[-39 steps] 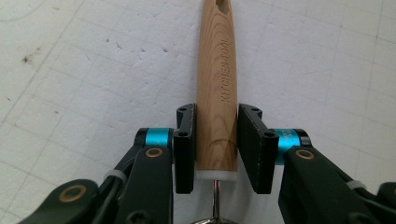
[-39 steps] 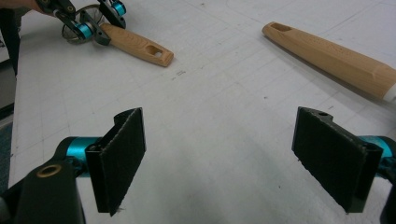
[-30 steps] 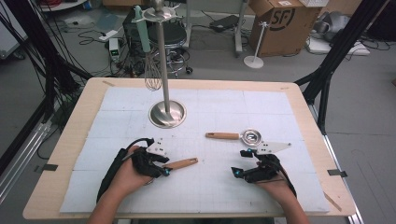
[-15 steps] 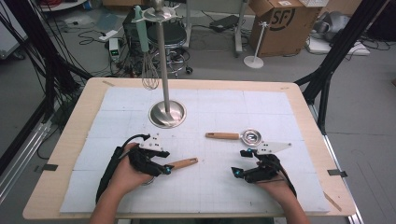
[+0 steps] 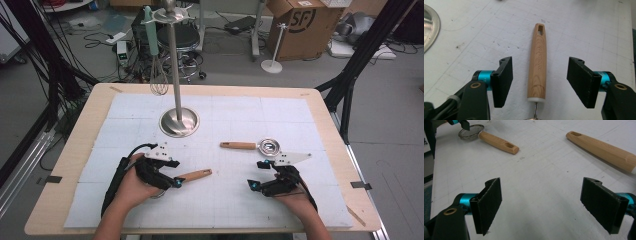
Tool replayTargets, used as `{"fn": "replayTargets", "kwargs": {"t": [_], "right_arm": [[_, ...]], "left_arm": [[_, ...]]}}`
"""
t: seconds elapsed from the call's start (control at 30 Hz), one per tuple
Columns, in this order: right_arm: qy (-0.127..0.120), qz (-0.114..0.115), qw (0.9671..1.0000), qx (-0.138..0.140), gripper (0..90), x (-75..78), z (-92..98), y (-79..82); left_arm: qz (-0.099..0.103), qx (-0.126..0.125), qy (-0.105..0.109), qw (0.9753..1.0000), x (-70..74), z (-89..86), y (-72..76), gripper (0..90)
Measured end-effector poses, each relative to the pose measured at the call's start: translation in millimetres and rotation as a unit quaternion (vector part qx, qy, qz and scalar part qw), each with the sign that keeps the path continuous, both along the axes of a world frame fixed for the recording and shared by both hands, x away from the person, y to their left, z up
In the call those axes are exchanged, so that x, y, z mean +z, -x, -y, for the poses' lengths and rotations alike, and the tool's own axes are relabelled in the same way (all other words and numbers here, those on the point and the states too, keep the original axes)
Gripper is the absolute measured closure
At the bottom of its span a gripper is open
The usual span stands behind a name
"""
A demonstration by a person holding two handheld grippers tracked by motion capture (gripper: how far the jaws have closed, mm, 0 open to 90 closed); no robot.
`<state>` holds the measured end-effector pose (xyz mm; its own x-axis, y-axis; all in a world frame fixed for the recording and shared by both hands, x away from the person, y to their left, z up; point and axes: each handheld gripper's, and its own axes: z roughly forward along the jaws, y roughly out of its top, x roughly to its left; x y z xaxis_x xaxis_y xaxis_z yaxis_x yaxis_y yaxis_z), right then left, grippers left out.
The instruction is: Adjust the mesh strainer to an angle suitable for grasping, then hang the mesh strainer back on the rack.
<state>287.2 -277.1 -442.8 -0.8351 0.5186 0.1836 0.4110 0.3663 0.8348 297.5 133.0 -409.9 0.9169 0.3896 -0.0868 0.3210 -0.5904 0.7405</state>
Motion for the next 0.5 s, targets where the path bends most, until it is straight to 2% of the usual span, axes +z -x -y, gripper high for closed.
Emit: {"fn": "replayTargets", "kwargs": {"t": [0.33,0.5], "right_arm": [[0.004,-0.003,1.0,0.003,16.7,-1.3,-1.0,-0.1],[0.006,-0.002,1.0,0.005,16.7,-1.2,-0.1,0.6]], "left_arm": [[-0.004,0.003,-0.002,1.0,-2.1,0.5,-0.5,35.8],[-0.005,0.003,-0.017,0.9998,-1.0,1.8,-0.8,35.1]]}}
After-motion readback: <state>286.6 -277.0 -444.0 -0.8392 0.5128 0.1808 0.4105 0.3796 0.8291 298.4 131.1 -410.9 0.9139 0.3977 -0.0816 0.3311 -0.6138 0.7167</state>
